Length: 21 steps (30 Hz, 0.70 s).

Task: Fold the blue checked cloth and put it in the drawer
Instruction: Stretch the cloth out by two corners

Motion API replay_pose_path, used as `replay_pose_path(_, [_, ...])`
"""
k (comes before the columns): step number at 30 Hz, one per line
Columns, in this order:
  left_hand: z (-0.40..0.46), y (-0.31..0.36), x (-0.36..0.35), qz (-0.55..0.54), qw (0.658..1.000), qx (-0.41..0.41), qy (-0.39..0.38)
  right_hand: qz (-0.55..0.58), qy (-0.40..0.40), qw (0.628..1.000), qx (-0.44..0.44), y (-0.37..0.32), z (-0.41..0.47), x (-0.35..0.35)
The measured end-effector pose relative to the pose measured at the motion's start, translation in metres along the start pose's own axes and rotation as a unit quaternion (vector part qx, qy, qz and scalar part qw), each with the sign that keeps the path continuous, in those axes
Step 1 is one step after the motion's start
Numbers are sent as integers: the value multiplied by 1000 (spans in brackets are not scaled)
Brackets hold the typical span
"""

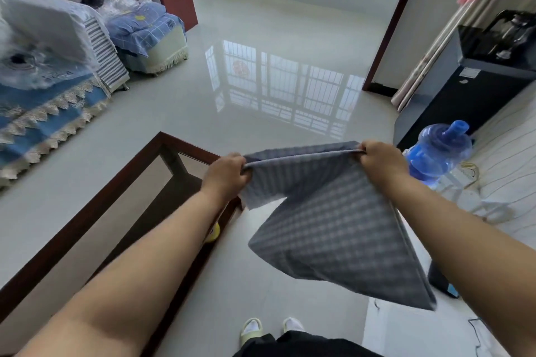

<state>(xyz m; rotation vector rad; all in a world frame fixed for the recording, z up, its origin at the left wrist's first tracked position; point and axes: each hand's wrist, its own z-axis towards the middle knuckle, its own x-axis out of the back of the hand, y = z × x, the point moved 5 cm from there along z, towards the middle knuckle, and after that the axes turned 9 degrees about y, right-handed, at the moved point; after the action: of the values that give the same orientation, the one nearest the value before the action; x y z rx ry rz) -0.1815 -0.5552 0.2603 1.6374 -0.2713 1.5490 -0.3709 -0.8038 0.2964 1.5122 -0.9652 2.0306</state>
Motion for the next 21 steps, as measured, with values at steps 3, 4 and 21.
replay_pose_path(3, [10, 6, 30, 48, 995, -72, -56, 5, -23, 1000, 19, 6, -12, -19])
replay_pose_path(4, [11, 7, 35, 56, 993, -78, -74, 10, -29, 999, 19, 6, -13, -25])
replay_pose_path(21, [-15, 16, -19, -22, 997, 2, -75, 36, 22, 999, 32, -16, -2, 0])
